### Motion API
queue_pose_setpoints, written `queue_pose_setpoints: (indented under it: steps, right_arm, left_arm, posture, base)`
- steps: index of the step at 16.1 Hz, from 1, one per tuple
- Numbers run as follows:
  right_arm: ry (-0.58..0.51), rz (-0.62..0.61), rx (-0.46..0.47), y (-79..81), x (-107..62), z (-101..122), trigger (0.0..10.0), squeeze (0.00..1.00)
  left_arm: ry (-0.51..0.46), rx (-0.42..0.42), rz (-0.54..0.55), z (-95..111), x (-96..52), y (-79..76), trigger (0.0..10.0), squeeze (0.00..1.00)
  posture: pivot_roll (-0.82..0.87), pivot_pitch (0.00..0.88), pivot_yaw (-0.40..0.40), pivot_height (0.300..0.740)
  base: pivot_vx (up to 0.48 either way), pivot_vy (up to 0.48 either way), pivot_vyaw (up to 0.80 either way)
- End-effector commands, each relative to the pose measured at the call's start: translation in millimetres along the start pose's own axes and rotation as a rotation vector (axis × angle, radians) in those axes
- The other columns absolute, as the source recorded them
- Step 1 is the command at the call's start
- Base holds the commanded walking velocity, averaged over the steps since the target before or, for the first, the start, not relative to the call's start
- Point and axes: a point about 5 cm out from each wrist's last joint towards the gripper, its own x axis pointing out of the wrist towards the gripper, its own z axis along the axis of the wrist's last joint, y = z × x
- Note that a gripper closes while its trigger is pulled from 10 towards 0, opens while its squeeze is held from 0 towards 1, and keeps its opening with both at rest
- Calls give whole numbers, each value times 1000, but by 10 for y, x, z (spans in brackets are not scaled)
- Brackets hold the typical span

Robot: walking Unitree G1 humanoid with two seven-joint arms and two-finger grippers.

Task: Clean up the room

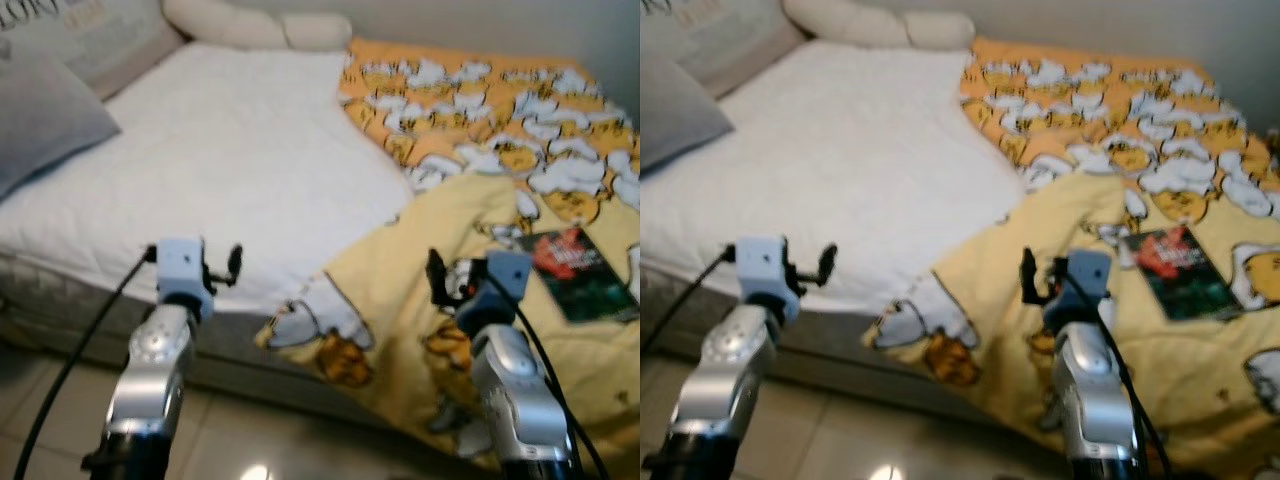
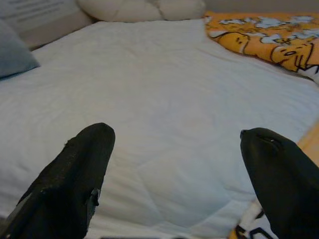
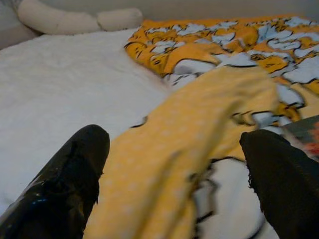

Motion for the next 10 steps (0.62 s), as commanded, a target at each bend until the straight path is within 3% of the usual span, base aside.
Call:
queue_pose_setpoints:
  steps: [1, 2, 6, 10]
  right_arm:
    - [9, -21, -3, -86, -7, -25, 10000, 1000]
    - [12, -5, 13, -68, -6, -33, 10000, 1000]
    - [26, 8, 3, -17, 5, -68, 10000, 1000]
    - [46, 3, -16, -115, -36, -99, 10000, 1000]
  left_arm:
    - [17, 8, -4, -24, 7, -35, 10000, 800]
    - [14, 16, -3, -19, -21, -19, 10000, 800]
    - [19, 42, -7, -39, -45, 4, 10000, 800]
    - [25, 46, -21, -60, -67, -42, 10000, 800]
  posture:
    - [-5, 0, 22, 740]
    - [-1, 0, 19, 740]
    - [1, 0, 11, 740]
    - [-13, 0, 14, 740]
  base:
    - [0, -472, 0]
    - [0, -472, 0]
    - [0, -472, 794]
    - [0, -472, 794]
